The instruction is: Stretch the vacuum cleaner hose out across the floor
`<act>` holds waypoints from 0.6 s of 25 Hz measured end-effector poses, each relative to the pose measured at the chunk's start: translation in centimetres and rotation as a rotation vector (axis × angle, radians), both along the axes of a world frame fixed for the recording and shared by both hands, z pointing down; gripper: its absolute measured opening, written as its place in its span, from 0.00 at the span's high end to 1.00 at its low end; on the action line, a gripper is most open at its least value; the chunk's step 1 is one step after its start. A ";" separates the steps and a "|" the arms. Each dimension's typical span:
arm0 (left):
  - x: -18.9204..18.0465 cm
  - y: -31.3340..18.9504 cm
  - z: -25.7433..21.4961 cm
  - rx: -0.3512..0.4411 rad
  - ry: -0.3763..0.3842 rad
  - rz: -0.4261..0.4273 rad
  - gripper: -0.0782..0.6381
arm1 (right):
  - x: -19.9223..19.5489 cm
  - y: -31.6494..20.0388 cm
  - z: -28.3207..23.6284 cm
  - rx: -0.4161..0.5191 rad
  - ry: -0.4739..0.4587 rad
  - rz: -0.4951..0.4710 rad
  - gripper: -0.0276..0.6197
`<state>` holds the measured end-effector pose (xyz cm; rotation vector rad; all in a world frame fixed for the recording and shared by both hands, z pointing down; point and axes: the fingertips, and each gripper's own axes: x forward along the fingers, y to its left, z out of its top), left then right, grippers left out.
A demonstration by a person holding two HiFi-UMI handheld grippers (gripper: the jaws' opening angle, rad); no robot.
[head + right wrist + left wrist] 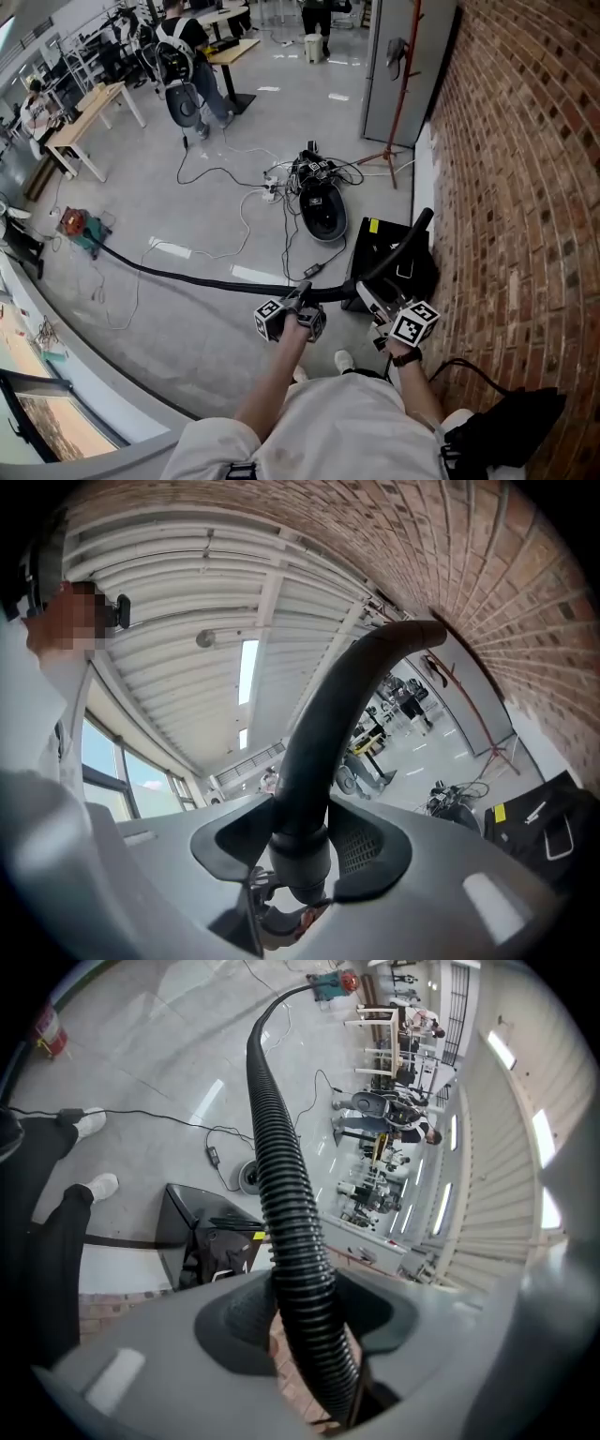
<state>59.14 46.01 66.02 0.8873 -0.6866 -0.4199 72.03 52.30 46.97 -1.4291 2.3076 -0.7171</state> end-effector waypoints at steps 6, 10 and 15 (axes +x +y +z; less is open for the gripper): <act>0.4 -1.6 -1.5 0.019 0.052 -0.017 0.62 | -1.0 -1.4 -2.2 0.024 0.178 -0.008 0.68; 0.2 -1.6 -1.2 0.005 0.067 -0.037 0.63 | -1.1 -1.8 -1.9 0.009 0.205 -0.019 0.67; -0.5 -1.3 -0.3 -0.018 0.061 -0.052 0.63 | -1.5 -1.4 -0.2 -0.016 0.223 -0.043 0.67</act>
